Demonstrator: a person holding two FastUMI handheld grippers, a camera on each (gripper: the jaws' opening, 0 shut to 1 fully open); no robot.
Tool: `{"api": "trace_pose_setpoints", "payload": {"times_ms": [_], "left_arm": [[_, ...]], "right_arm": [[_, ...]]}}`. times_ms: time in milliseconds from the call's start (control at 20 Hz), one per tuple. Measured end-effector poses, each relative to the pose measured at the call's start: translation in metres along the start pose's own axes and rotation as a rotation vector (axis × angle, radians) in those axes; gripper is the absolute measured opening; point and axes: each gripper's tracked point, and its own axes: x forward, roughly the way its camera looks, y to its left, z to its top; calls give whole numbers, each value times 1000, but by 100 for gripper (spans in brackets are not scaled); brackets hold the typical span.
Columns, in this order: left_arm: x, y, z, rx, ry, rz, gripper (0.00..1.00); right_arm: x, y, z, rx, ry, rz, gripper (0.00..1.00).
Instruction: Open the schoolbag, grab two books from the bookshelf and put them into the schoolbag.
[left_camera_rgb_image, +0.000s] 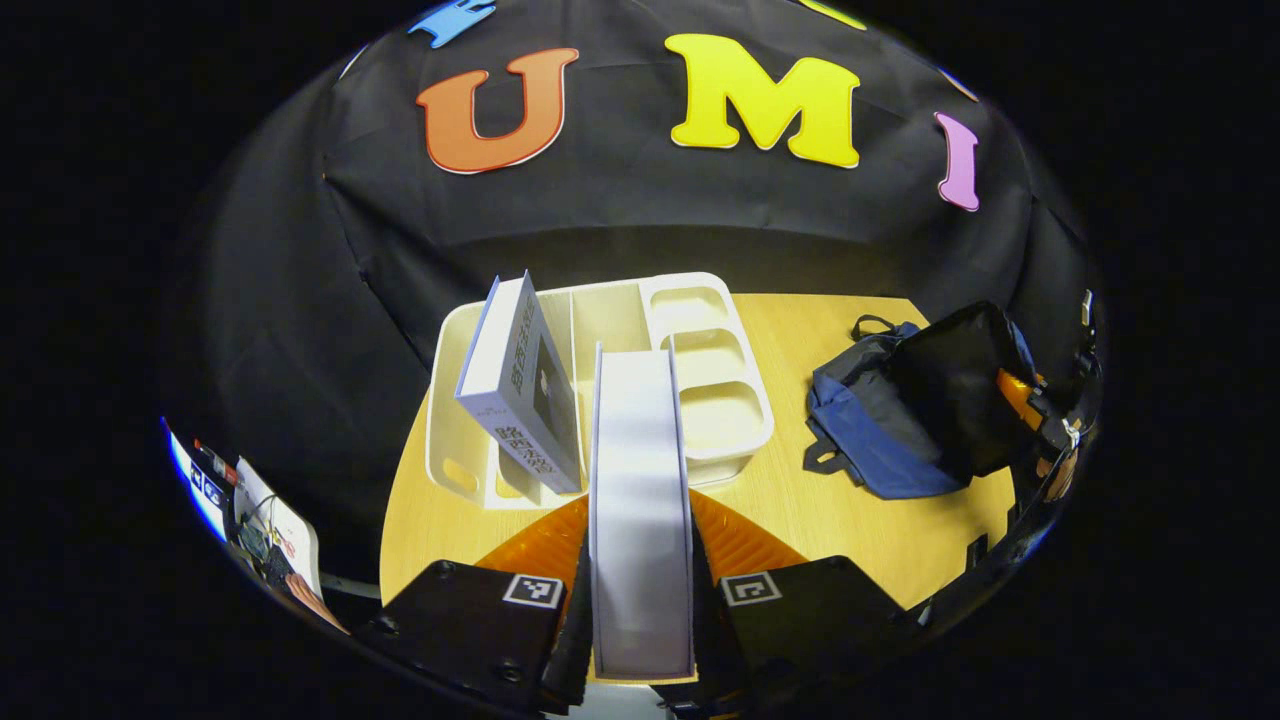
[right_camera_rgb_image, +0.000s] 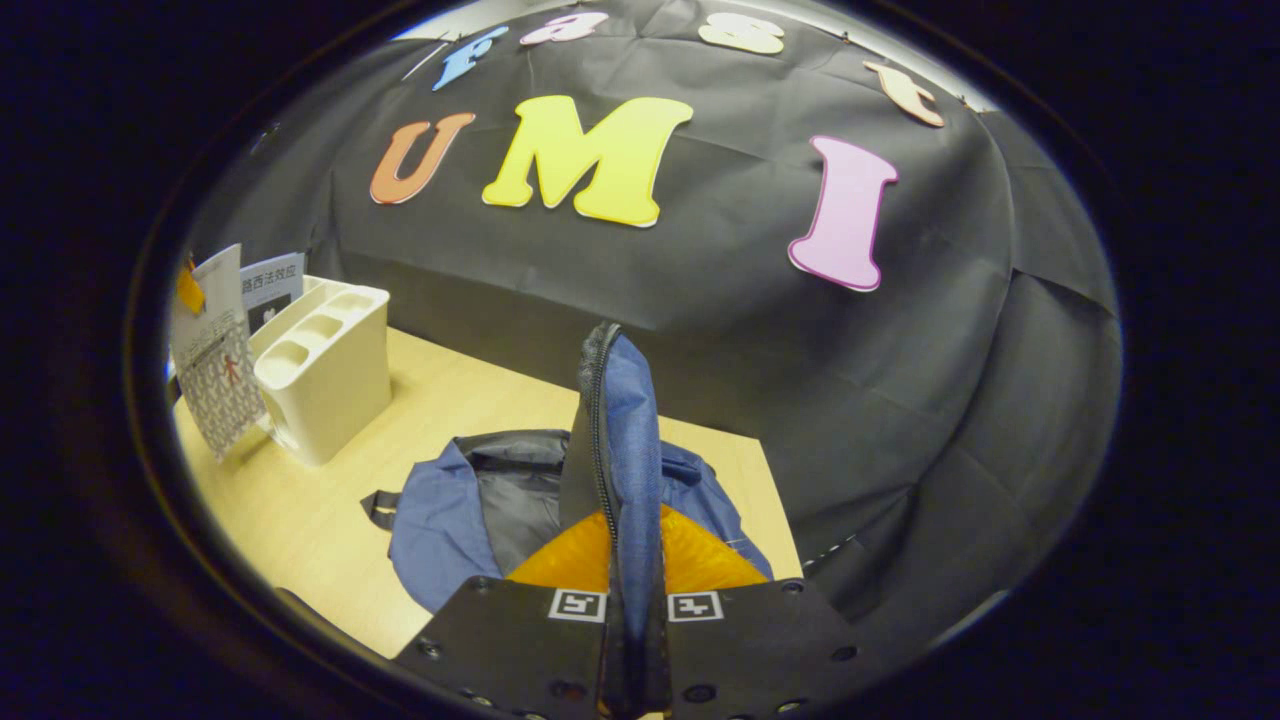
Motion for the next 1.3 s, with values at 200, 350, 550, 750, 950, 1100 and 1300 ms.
{"api": "trace_pose_setpoints", "payload": {"times_ms": [200, 350, 550, 750, 950, 1100, 1300], "left_arm": [[-14, -9, -26, -19, -11, -23, 43], [-21, -22, -43, -60, -30, -68, 43], [-22, -40, -51, -132, -58, -137, 43], [-18, -71, -45, -179, -82, -236, 43], [-7, -111, -34, -233, -77, -361, 43], [4, -138, -28, -249, -64, -425, 43], [16, -169, -15, -260, -55, -491, 43]], "right_arm": [[1, 5, -2, -6, 4, 11, 8], [0, 11, -2, -8, 8, 16, 8], [-1, 18, -2, -20, 11, 19, 8], [-1, 17, -1, -30, 14, 12, 7], [1, 14, -1, -33, 18, 10, 8], [1, 9, -1, -35, 22, 11, 8], [4, 6, -1, -25, 27, 26, 8]]}}
